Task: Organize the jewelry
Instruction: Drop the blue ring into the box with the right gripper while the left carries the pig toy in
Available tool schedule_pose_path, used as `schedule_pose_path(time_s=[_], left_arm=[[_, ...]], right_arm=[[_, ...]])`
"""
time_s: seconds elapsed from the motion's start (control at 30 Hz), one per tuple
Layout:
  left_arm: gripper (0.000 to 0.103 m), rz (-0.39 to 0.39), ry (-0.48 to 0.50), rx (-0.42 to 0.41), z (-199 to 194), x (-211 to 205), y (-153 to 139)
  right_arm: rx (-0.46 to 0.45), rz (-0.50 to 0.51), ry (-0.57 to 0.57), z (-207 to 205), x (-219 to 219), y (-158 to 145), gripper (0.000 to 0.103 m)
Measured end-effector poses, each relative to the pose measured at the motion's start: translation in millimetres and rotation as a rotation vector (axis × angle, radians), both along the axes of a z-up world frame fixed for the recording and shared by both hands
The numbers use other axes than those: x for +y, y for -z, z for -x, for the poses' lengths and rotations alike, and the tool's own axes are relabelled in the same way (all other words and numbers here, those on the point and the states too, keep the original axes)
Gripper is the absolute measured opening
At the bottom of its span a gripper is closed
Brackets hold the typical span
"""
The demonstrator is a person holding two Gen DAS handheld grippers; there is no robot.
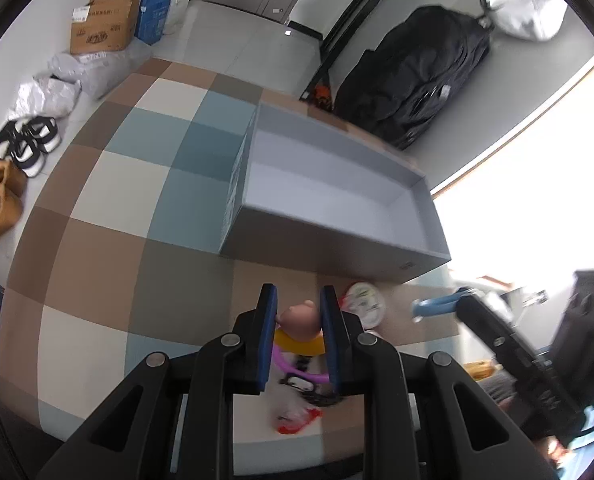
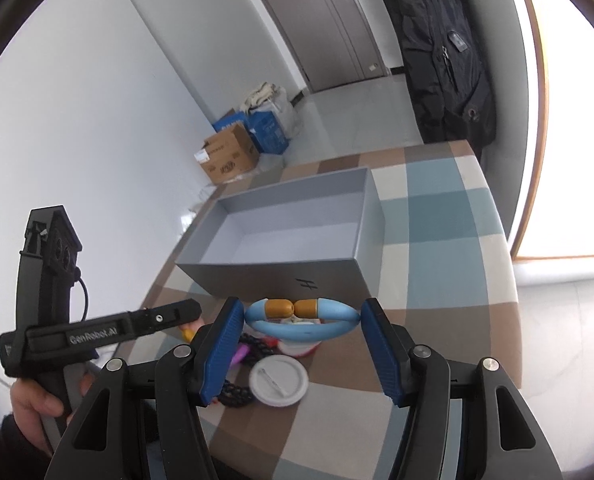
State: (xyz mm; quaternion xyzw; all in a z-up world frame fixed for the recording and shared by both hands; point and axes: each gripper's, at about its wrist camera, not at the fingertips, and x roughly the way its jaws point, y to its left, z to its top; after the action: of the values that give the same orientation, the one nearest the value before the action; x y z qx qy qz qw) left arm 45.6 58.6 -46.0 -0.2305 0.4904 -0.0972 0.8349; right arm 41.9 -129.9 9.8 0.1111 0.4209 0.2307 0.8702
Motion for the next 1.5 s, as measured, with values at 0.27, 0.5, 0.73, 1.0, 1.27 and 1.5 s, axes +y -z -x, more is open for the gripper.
schedule_pose_path(time_s=[0.27,0.5,0.73,1.0,1.27,1.5], left_arm=[[0.017,0.035,-0.017,-0.034,-14,5,-22],[0.017,0.047,-0.004,-0.049,-45,5,-34],[0.017,0.053,0.012,-0.026,-81,5,-32],[0.017,0.038,0.017,-0.002,-103,6,-14],[0.017,0.044,0.034,0.017,-111,6,-3],[0.072,0.131,0.074,-0.058,-110,4,-16]], right_arm=[[-0.05,-0.052,0.002,-7,0,-28,0.06],[-0.063,-0.085,-0.004,-37,4,-50,0.06],[-0.057,-0.056,-0.041,-76,20,-48,0.06],[0.04,-0.045,-0.052,-106,28,-13,0.06],[0.086,-0.079,-0.027,-122,19,5,0.061],[0.068,-0.148,-0.04,-120,15,-3,0.086]])
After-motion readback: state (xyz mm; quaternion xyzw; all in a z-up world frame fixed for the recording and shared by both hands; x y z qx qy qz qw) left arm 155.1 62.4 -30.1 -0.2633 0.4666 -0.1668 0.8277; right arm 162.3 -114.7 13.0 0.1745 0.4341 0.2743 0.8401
